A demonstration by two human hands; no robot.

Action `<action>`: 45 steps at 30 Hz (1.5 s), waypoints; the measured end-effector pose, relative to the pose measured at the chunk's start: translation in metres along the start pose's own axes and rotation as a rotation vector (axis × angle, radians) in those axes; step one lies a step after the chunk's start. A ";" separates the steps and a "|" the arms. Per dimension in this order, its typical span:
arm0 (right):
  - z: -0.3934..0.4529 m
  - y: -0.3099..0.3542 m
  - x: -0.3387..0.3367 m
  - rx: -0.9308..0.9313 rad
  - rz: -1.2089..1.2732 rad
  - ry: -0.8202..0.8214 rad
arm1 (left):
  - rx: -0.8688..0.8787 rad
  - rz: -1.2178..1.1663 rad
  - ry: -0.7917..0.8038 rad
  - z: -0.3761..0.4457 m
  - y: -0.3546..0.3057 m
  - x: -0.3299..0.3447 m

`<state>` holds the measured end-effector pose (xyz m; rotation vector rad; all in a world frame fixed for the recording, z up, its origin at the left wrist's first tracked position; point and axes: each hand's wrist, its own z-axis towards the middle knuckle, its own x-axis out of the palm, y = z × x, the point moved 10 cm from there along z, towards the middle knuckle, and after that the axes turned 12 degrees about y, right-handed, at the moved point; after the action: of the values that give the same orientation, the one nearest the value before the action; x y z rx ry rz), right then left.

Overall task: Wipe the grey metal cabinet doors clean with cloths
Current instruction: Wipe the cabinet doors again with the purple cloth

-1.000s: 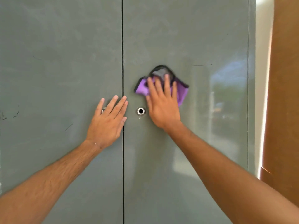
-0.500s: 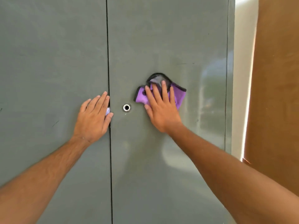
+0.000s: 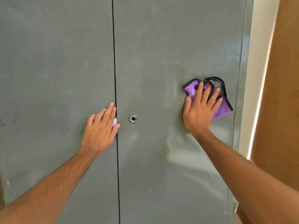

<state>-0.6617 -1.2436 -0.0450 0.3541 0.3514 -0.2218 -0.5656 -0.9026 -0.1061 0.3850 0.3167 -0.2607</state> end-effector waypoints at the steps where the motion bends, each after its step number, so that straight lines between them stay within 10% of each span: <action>1: 0.006 0.007 -0.005 0.027 0.026 -0.009 | -0.004 0.008 0.005 0.000 0.000 -0.001; 5: 0.008 0.054 -0.007 -0.037 0.044 -0.034 | -0.001 0.000 0.047 0.002 0.001 0.000; 11: -0.032 0.062 0.000 -0.734 -0.176 -0.010 | 0.028 -0.025 0.061 0.002 0.002 0.000; 19: 0.047 0.110 -0.026 0.031 0.147 -0.028 | -0.014 -0.231 0.052 0.015 0.012 -0.017; 24: -0.026 0.165 0.000 -0.779 -0.106 0.022 | -0.060 -0.301 0.060 0.036 0.021 -0.018; 31: 0.089 0.103 -0.048 0.081 0.108 -0.113 | -0.033 -0.394 0.045 0.069 0.026 -0.031; 37: -0.012 0.222 -0.002 -0.809 -0.026 0.058 | -0.029 -0.423 0.038 0.065 0.029 -0.029; 42: 0.077 -0.023 -0.051 -0.015 0.002 -0.008 | -0.019 -0.401 0.077 0.068 0.028 -0.026; 45: 0.116 -0.063 -0.065 0.389 0.147 -0.062 | -0.035 -0.382 0.093 0.069 0.024 -0.024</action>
<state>-0.7038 -1.3346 0.0622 0.7524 0.2176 -0.1553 -0.5628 -0.9046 -0.0289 0.3009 0.4862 -0.6114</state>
